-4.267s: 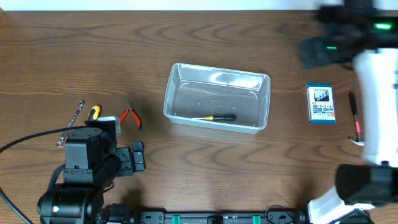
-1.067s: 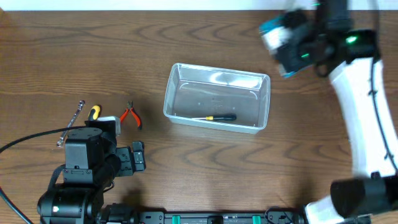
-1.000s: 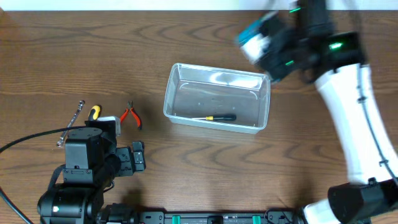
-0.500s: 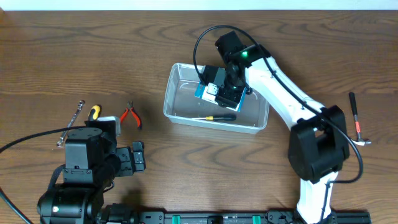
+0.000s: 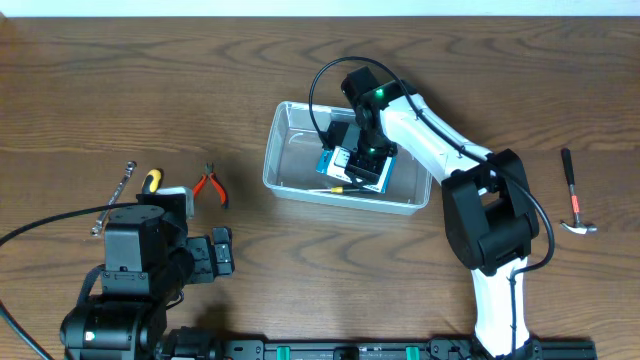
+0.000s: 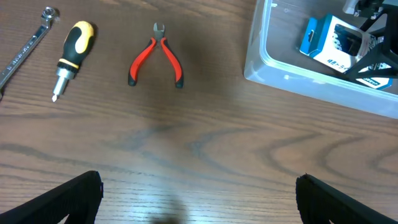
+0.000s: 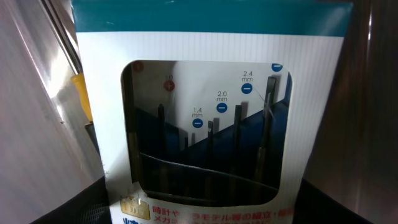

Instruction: Pack container

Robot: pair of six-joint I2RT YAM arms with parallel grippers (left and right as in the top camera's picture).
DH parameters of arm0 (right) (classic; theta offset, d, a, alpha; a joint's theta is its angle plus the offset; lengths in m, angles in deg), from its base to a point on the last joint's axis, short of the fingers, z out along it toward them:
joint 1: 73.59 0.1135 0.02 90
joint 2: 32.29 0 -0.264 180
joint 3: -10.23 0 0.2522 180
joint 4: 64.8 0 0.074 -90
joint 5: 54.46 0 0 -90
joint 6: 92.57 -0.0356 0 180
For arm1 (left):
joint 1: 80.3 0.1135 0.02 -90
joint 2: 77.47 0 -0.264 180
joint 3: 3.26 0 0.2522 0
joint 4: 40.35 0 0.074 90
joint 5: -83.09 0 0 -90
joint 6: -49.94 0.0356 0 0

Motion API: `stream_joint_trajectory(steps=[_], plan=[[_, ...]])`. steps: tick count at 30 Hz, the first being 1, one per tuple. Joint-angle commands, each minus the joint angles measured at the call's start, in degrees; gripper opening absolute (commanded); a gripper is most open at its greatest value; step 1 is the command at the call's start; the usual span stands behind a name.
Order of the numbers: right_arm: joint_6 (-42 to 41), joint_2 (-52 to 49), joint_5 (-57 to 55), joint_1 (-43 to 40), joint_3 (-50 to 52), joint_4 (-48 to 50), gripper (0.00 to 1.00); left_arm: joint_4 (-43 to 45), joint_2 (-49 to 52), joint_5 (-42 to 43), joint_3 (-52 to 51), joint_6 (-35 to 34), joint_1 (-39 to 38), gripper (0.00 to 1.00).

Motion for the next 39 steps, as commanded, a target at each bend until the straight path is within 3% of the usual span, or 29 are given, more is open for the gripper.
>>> stream_joint_trajectory(steps=[1, 5, 12, 20, 21, 22, 24, 26, 28, 32, 39], plan=[[-1.05, 0.15, 1.07, -0.81, -0.33, -0.48, 0.59, -0.17, 0.22, -0.26, 0.94, 0.57, 0.22, 0.98], [-1.27, 0.28, -0.31, -0.90, -0.35, -2.16, 0.99, -0.17, 0.22, -0.26, 0.94, 0.57, 0.22, 0.98], [-2.99, 5.29, -4.02, -1.75, -0.46, -2.73, 0.99, -0.98, 0.22, -0.26, 0.94, 0.57, 0.22, 0.98], [-6.01, 25.27, -1.73, -1.84, -1.33, -7.48, 0.99, -1.03, 0.22, -0.28, 0.94, 0.57, 0.22, 0.98], [-6.01, 28.22, 0.90, -1.84, -1.33, -9.01, 0.96, -1.05, 0.22, -0.26, 0.94, 0.57, 0.22, 0.98], [-6.36, 29.81, 2.45, -1.84, -1.33, -10.05, 0.85, -1.03, 0.22, -0.28, 0.94, 0.57, 0.22, 0.98], [-9.60, 33.29, 4.15, -1.79, -1.33, -12.98, 0.49, -1.05, 0.22, -0.26, 0.94, 0.57, 0.22, 0.98], [-13.27, 35.54, 4.17, -1.60, -1.29, -16.65, 0.23, -1.03, 0.22, -0.28, 0.94, 0.57, 0.22, 0.98], [-16.13, 36.52, 4.17, -1.20, -1.27, -20.85, 0.04, -1.03, 0.22, -0.28, 0.94, 0.59, 0.22, 0.98], [-20.55, 36.68, 4.70, -0.15, 0.76, -26.23, 0.01, -1.03, 0.22, -0.28, 0.94, 0.59, 0.22, 0.98], [-20.96, 36.68, 6.84, 1.97, 13.14, -19.71, 0.01, -1.01, 0.22, -0.28, 0.94, 0.59, 0.22, 0.98]])
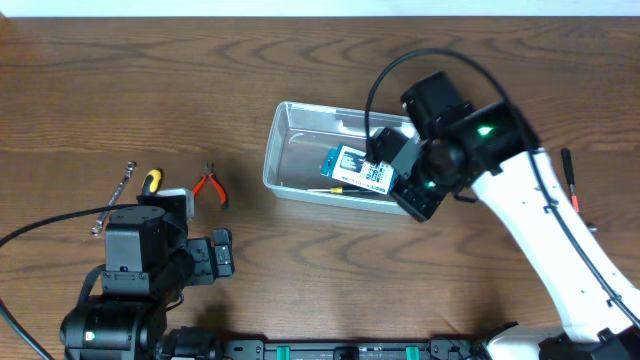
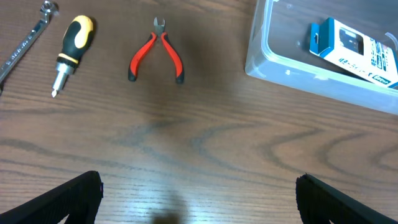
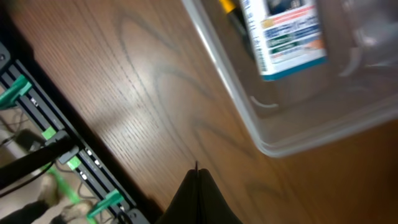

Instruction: Pack container

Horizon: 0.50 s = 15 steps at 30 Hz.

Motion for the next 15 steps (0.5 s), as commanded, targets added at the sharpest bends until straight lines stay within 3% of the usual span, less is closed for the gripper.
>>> stream_joint_trajectory(steps=[1, 9, 15], plan=[[-1.77, -0.61, 1.75, 0.98, 5.88, 3.63, 0.02, -0.15, 0.24, -0.28, 0.94, 0.59, 0.22, 0.98], [-1.25, -0.63, -0.39, 0.61, 17.92, 16.87, 0.01, -0.15, 0.24, -0.28, 0.94, 0.59, 0.22, 0.98], [-1.25, -0.63, -0.42, 0.31, 21.55, 22.29, 0.02, -0.15, 0.24, -0.28, 0.94, 0.59, 0.22, 0.98]])
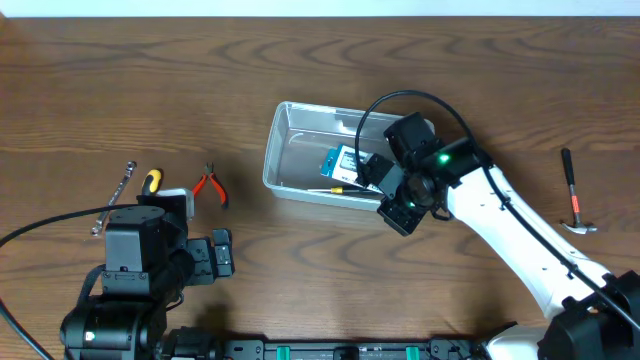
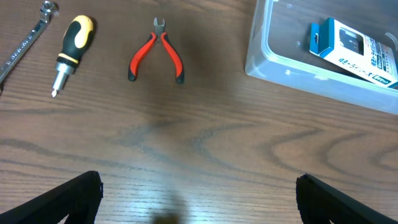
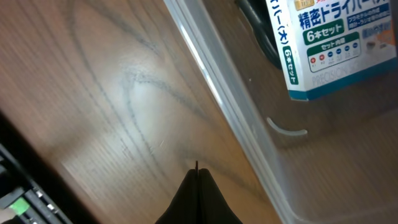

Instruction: Pack container

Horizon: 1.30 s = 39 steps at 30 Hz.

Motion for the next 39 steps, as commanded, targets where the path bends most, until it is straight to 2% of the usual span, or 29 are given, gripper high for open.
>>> stream_joint_trajectory(steps=[1, 13, 21, 39], plan=[[-0.48, -0.20, -0.02, -0.17, 0.96, 1.03, 0.02, -0.15, 0.22, -0.28, 0.92, 0.59, 0.22, 0.98], [-0.74, -1.20, -2.89, -1.05, 4.00, 4.17, 0.01, -0.17, 0.22, -0.28, 0.92, 0.59, 0.22, 0.98], [-5.01, -1.25, -8.85, -1.07, 4.00, 7.15, 0.01, -0.17, 0.22, -0.28, 0.92, 0.59, 0.22, 0.98], [-11.02, -1.25, -13.84, -1.07, 4.00, 10.10, 0.02, -0.17, 0.22, -0.28, 0.92, 0.59, 0.22, 0.98]])
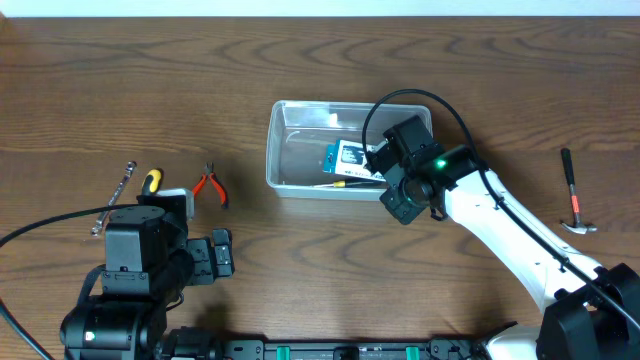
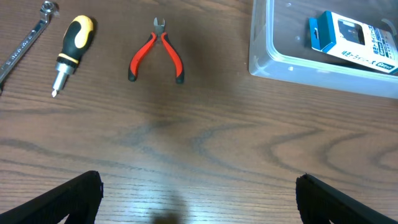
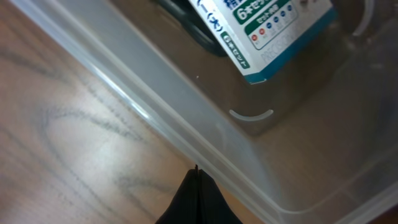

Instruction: Pack container

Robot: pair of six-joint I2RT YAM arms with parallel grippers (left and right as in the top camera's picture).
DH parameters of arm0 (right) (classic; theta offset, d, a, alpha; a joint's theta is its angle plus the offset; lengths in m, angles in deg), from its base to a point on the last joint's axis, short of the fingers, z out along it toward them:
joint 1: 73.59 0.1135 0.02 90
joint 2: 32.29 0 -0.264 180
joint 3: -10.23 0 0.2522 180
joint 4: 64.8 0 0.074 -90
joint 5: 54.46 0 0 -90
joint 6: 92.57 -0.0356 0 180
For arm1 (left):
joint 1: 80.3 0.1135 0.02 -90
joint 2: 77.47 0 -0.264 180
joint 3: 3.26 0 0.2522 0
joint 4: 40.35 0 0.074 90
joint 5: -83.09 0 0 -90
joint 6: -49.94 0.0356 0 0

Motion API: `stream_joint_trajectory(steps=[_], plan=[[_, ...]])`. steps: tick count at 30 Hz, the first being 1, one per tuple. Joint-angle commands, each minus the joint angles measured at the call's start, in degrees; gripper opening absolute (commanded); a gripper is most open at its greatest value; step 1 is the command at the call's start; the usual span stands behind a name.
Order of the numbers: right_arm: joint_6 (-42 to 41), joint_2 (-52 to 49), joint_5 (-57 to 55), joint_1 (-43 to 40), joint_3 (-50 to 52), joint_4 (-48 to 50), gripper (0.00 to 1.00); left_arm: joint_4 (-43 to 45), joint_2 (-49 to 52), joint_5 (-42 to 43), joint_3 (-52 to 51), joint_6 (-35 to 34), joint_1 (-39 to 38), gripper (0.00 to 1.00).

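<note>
A clear plastic container stands mid-table, its near rim filling the right wrist view. Inside lies a blue-and-white box of precision screwdrivers, partly covering a yellow-handled tool. My right gripper is shut with nothing in it, tips at the container's front right corner. Red pliers, a yellow-black screwdriver and a wrench lie on the table at the left. My left gripper hangs open near the front edge, holding nothing.
A hammer lies at the far right of the wooden table. The right arm stretches from the front right toward the container. A black cable loops over the container's right end.
The container has turned from a skewed position to square with the table edge. My shut right gripper has moved slightly up and left, staying at the container's front right corner. The left arm is unchanged.
My right gripper first held the screwdriver box down inside the container. Then the box lay in the container and the gripper was shut outside its right end. It then stood at the front right corner, and now the container sits squared.
</note>
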Motion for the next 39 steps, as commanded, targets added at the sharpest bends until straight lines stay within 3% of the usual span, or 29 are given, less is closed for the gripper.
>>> stream_joint_trajectory(steps=[1, 7, 11, 12, 13, 14, 16, 22, 26, 28, 32, 39], plan=[[-2.19, -0.59, -1.95, -0.42, 0.17, 0.76, 0.02, -0.15, 0.22, -0.28, 0.92, 0.59, 0.22, 0.98], [-2.16, -0.52, -1.40, -0.26, 0.09, 1.20, 0.02, -0.15, 0.22, -0.28, 0.92, 0.59, 0.22, 0.98], [-2.16, 1.18, 0.57, 0.42, -1.66, -2.29, 0.08, -0.15, 0.22, -0.28, 0.92, 0.59, 0.22, 0.98], [-2.19, 2.32, 0.59, 0.55, -2.73, -3.80, 0.15, -0.15, 0.22, -0.28, 0.92, 0.59, 0.22, 0.98], [-2.16, 3.41, 0.55, 0.57, -3.72, -5.11, 0.21, -0.13, 0.22, -0.28, 0.92, 0.59, 0.22, 0.98], [-2.16, 4.57, 0.52, 0.57, -4.72, -6.14, 0.42, -0.13, 0.22, -0.28, 0.92, 0.59, 0.22, 0.98], [-2.14, 7.43, 0.37, 0.07, -6.78, -7.78, 0.99, -0.15, 0.22, -0.28, 0.92, 0.59, 0.22, 0.98], [-2.93, 17.20, 0.24, -6.91, -10.78, -8.28, 0.99, -0.13, 0.22, -0.28, 0.92, 0.59, 0.22, 0.98], [-15.67, 21.94, -6.82, -18.53, -12.00, -9.35, 0.99, -0.13, 0.22, -0.28, 0.92, 0.59, 0.22, 0.98], [-18.05, 22.82, -7.41, -25.53, -12.07, -11.06, 0.99, -0.13, 0.22, -0.28, 0.92, 0.59, 0.22, 0.98], [-16.76, 20.26, -7.39, -39.39, -12.07, -16.06, 0.99, -0.13, 0.22, -0.28, 0.92, 0.59, 0.22, 0.98], [-14.47, 8.76, -5.97, -54.27, -12.61, -18.14, 0.99, -0.15, 0.22, -0.28, 0.92, 0.59, 0.22, 0.98]])
